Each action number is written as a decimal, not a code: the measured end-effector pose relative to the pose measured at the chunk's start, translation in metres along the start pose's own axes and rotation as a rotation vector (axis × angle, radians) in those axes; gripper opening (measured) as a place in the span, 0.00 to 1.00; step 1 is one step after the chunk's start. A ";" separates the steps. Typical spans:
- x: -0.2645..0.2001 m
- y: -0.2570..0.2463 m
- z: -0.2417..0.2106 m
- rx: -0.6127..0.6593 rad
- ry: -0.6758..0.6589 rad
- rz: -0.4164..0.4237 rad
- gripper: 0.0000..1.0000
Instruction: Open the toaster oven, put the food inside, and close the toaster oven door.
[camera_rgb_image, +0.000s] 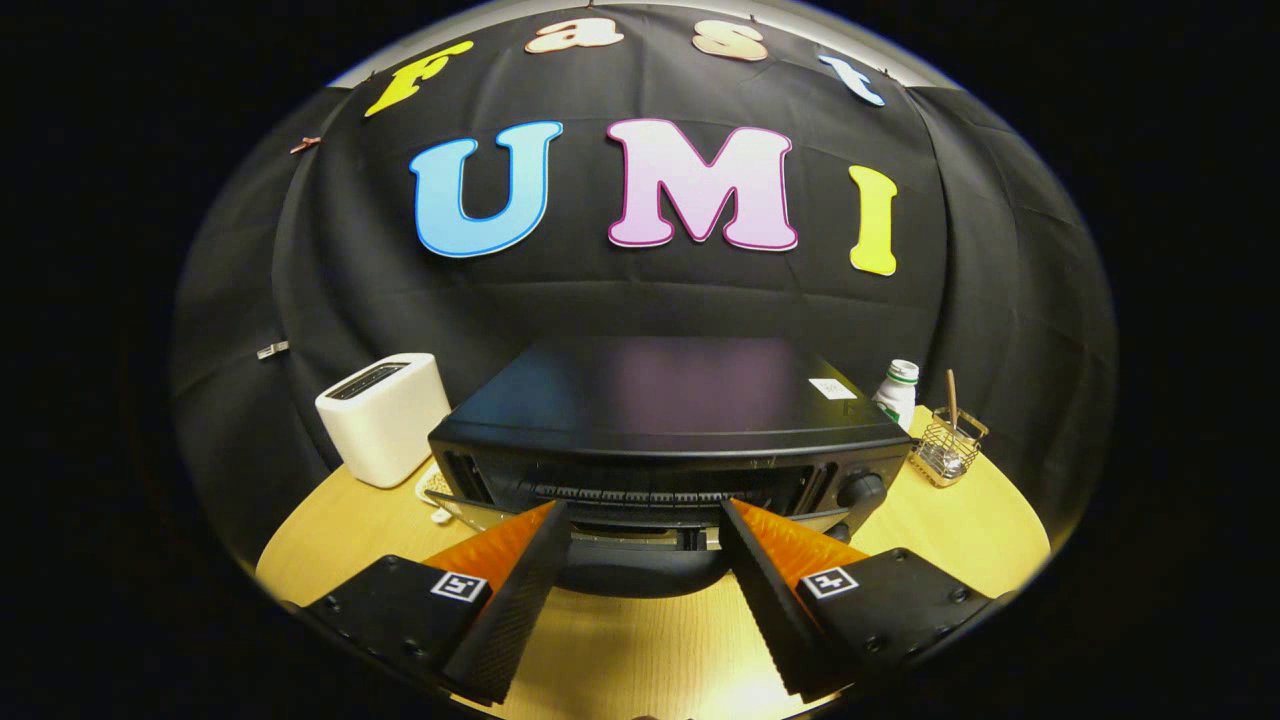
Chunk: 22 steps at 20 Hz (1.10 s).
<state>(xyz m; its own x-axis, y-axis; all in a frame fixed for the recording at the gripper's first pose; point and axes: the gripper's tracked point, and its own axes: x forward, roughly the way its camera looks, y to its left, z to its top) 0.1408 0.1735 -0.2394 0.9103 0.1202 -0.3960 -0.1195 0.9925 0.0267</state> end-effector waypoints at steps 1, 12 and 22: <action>-0.005 0.001 -0.005 -0.001 0.010 0.005 0.98; -0.053 0.003 -0.106 -0.067 0.232 0.032 0.99; -0.101 -0.039 -0.094 -0.063 0.241 0.078 0.99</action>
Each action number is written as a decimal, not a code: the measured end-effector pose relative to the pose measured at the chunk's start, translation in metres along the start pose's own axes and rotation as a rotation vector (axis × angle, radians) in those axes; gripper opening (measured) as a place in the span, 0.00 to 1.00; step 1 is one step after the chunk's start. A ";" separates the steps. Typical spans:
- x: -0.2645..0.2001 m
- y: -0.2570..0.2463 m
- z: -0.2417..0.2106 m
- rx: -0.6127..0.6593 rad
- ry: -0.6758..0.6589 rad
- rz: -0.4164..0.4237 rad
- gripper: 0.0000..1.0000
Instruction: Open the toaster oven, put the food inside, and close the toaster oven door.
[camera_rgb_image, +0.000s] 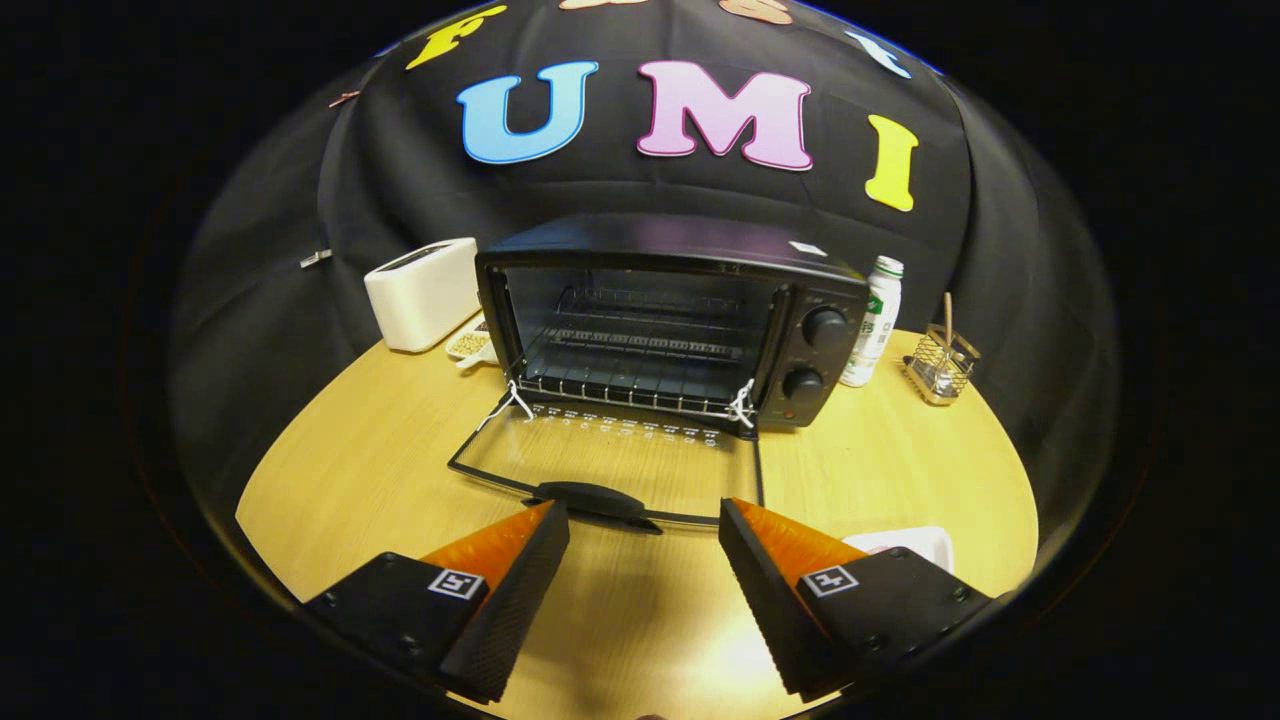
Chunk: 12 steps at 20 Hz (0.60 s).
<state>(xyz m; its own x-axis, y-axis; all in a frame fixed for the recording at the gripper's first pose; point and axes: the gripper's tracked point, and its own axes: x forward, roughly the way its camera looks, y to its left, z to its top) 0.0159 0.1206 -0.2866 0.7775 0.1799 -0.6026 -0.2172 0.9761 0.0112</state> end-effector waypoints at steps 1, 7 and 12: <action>-0.008 -0.010 0.007 0.012 -0.012 -0.002 0.99; -0.057 -0.079 0.037 -0.017 -0.051 -0.049 0.99; -0.078 -0.132 0.044 -0.041 -0.053 -0.097 0.99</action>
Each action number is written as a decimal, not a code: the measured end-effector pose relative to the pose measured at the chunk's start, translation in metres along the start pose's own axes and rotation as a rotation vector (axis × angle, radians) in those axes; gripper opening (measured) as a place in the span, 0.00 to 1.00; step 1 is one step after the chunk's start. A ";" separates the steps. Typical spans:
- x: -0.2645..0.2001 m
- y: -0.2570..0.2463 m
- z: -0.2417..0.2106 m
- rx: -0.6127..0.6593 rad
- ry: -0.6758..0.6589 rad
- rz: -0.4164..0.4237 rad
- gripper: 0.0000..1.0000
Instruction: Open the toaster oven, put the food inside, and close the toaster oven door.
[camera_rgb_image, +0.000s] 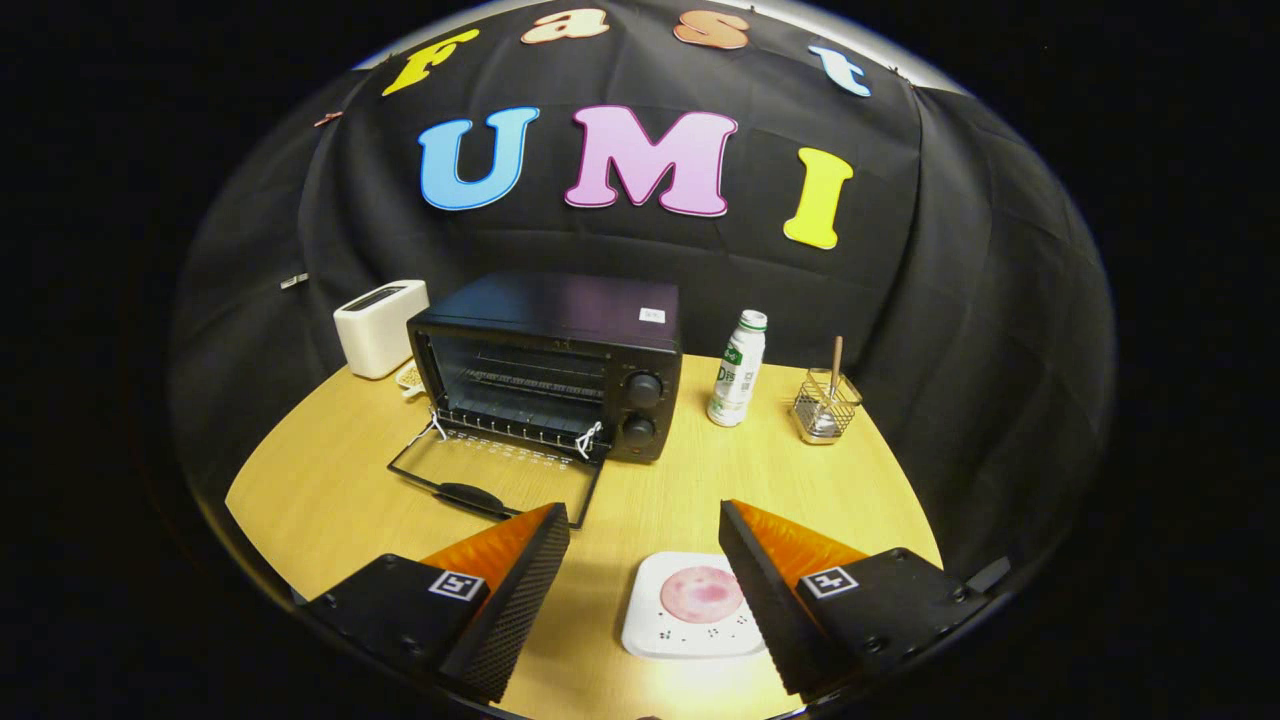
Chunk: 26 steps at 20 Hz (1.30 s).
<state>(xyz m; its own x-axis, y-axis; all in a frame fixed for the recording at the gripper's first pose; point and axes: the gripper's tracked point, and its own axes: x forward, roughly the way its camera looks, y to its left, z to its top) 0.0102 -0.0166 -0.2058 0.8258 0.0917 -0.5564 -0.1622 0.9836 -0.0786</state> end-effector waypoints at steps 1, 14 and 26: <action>0.001 -0.009 -0.004 0.000 0.012 0.001 0.99; 0.037 -0.124 -0.154 0.030 0.540 0.020 0.99; 0.055 -0.141 -0.207 0.146 0.714 0.012 0.95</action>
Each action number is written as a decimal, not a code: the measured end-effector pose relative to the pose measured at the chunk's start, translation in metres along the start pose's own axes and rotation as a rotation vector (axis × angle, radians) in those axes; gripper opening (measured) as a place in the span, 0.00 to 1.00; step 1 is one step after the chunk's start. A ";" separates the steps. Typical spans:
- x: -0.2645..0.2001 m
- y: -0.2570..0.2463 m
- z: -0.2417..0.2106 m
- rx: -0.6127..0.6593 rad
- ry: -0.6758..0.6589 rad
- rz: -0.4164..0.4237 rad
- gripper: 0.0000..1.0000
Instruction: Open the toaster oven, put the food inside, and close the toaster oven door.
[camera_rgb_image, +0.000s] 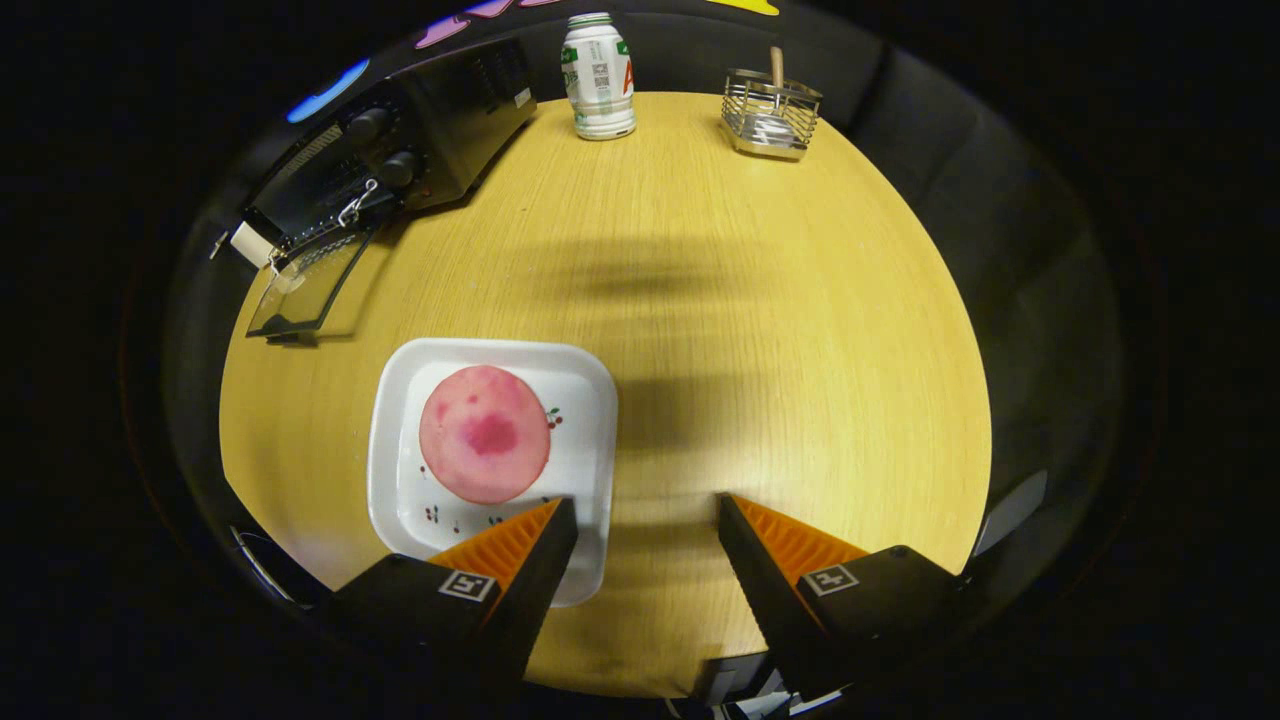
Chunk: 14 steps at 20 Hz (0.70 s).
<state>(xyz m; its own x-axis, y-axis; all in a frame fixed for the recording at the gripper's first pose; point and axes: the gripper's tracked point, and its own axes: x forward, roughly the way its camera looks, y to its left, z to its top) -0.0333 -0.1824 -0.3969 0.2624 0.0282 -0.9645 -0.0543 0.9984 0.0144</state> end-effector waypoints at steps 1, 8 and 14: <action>0.000 0.001 -0.004 0.019 0.008 0.003 0.94; 0.000 0.017 -0.002 0.144 0.050 0.033 0.23; -0.002 0.024 -0.010 0.210 0.005 0.082 0.05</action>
<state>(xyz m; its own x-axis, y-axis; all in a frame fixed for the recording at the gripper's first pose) -0.0447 -0.1590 -0.3969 0.2603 0.1104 -0.9592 0.1261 0.9810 0.1472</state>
